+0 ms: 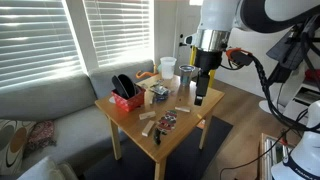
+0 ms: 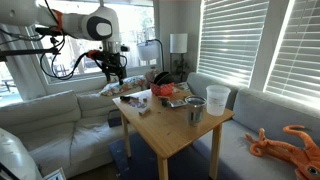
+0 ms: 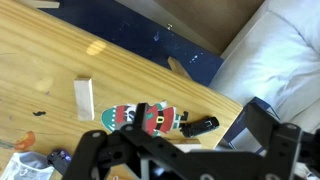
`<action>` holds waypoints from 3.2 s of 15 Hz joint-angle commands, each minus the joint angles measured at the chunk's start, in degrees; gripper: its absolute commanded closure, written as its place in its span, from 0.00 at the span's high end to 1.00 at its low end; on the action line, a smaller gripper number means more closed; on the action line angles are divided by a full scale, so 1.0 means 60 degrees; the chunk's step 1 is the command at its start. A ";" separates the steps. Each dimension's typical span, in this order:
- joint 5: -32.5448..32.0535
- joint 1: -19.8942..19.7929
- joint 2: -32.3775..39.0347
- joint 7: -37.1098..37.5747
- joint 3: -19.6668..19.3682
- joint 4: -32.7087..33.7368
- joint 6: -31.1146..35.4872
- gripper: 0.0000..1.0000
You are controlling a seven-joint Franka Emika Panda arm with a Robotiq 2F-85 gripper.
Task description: Pick up a wooden block and put it in the frost cold cup
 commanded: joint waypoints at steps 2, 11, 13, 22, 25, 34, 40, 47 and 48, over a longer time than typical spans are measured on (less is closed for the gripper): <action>0.0015 -0.0058 0.0005 -0.0009 0.0053 0.0026 -0.0021 1.00; 0.0014 -0.0058 0.0005 -0.0009 0.0053 0.0026 -0.0020 1.00; 0.0014 -0.0058 0.0005 -0.0009 0.0053 0.0026 -0.0020 1.00; -0.0113 -0.0138 -0.0073 0.0160 0.0058 -0.0087 0.0216 1.00; -0.0452 -0.0448 -0.0460 0.0697 -0.0023 -0.0522 0.1019 1.00; -0.1289 -0.0997 -0.0204 0.0454 -0.0381 -0.0960 0.0756 1.00; -0.1174 -0.0988 -0.0278 0.0208 -0.0503 -0.1205 0.1065 1.00; -0.0806 -0.1071 -0.0137 -0.0164 -0.0870 -0.1858 0.1990 1.00; -0.0744 -0.1082 -0.0126 -0.0239 -0.0946 -0.1961 0.2094 1.00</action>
